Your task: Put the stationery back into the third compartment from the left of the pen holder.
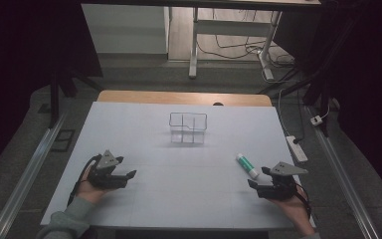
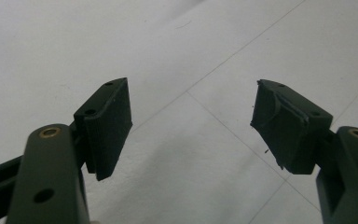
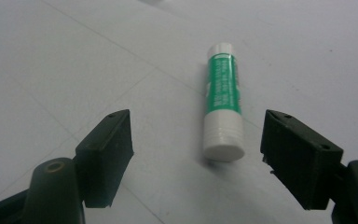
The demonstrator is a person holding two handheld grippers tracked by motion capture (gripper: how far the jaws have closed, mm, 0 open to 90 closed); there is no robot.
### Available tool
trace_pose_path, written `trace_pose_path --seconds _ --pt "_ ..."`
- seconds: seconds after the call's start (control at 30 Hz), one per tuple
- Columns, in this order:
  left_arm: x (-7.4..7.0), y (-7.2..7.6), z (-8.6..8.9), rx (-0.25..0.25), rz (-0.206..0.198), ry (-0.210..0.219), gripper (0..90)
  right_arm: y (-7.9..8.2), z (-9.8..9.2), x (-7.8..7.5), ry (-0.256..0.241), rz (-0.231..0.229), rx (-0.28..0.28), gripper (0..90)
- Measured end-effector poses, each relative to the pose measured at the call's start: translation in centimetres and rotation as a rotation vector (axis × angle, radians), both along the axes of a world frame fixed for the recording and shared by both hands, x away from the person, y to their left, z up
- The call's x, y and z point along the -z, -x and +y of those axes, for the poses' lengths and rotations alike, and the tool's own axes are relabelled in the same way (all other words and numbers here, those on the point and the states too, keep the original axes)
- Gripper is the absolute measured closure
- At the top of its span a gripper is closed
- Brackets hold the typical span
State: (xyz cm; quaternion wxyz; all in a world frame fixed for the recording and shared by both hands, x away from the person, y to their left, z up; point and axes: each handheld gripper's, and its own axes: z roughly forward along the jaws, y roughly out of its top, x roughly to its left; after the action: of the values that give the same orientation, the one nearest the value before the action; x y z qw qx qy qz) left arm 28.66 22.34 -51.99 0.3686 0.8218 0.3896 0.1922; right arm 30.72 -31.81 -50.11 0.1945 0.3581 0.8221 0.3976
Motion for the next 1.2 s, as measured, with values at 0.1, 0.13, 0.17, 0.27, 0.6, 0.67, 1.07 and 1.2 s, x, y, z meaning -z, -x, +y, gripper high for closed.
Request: trace_pose_path --seconds 0.1,0.13,0.17,0.27,0.6,0.67,1.07,1.2 --pt "0.1 0.0 0.0 0.001 0.004 -0.005 27.7 -0.4 0.2 -0.9 0.008 0.019 0.023 25.2" --pt "0.0 0.0 0.0 0.001 0.002 -0.004 27.7 -0.6 0.3 -1.2 0.013 0.025 0.026 25.3" --pt "0.0 0.0 0.0 0.003 0.001 0.002 27.7 -0.8 0.5 -1.5 0.028 0.029 0.030 25.4" --pt "0.0 0.1 0.1 0.001 -0.001 0.007 27.6 -1.4 1.4 -2.4 0.086 0.047 0.025 25.5" --pt "0.2 -0.1 0.1 -0.004 0.005 -0.004 27.5 -4.9 3.9 -3.0 0.252 0.175 -0.004 25.8" --pt "0.2 -0.1 0.1 -0.004 0.007 -0.007 27.5 -5.5 4.1 -3.1 0.264 0.194 0.006 26.2" --pt "0.3 0.0 0.0 0.005 0.007 -0.012 27.3 -7.8 4.9 -3.1 0.349 0.314 0.027 36.1" --pt "0.3 0.0 0.0 0.005 0.006 -0.013 27.3 -7.8 4.7 -2.5 0.365 0.337 0.032 39.3"
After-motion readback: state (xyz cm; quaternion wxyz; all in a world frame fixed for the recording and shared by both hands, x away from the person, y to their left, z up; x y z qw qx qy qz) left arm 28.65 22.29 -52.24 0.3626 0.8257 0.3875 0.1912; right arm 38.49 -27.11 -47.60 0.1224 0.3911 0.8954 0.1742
